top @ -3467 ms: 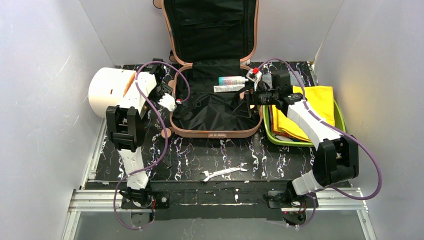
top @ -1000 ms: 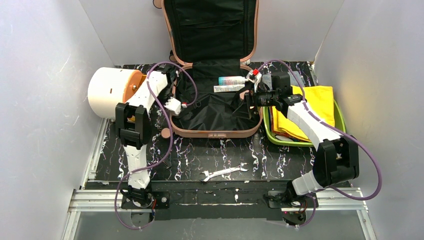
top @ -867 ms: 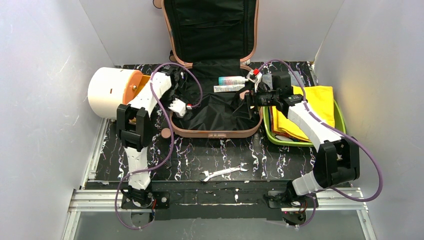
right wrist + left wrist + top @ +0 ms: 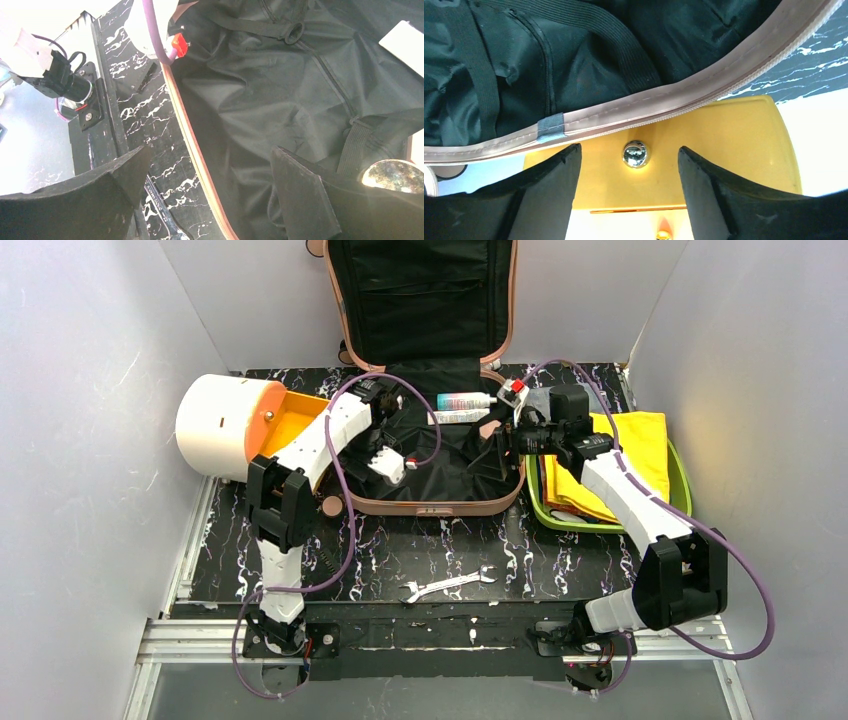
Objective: Open, take out, and arrange the luggage
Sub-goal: Open the drawer of the storage box.
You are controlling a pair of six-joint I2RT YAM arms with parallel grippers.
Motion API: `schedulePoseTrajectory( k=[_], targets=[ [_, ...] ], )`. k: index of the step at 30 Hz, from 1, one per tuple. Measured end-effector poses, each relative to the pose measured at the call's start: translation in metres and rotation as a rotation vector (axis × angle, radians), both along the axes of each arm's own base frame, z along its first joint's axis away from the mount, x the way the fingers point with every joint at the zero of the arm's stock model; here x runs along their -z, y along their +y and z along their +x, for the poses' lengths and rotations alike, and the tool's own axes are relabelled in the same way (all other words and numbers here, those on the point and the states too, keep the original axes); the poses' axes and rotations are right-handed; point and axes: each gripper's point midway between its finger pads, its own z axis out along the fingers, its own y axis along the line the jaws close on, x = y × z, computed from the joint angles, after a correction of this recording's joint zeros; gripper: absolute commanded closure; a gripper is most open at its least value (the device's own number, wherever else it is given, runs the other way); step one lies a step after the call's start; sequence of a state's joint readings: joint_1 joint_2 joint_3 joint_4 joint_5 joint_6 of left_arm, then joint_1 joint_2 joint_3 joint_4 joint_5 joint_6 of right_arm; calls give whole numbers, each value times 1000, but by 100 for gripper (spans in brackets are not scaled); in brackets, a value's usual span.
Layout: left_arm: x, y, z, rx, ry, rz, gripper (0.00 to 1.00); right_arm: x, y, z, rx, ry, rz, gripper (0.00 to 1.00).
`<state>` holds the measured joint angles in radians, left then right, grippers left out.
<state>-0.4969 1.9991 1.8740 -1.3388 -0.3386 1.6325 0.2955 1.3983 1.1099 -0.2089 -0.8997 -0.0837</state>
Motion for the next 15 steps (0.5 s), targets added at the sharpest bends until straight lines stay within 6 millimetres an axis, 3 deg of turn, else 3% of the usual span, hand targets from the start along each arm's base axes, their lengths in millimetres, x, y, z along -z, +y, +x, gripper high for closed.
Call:
schedulePoseTrajectory(
  k=[3,9,15],
  targets=[
    [-2,-6,0,4,-4,-22,2,5,-1,-3,-1,14,-7,2],
    [-8,-13,-3,-9,-12,-82,2,10,-4,-3,4,11,-31,2],
    [-44,-30,-4,-54,-94,-240,2,23,-9,13,57,24,-106,2]
  ],
)
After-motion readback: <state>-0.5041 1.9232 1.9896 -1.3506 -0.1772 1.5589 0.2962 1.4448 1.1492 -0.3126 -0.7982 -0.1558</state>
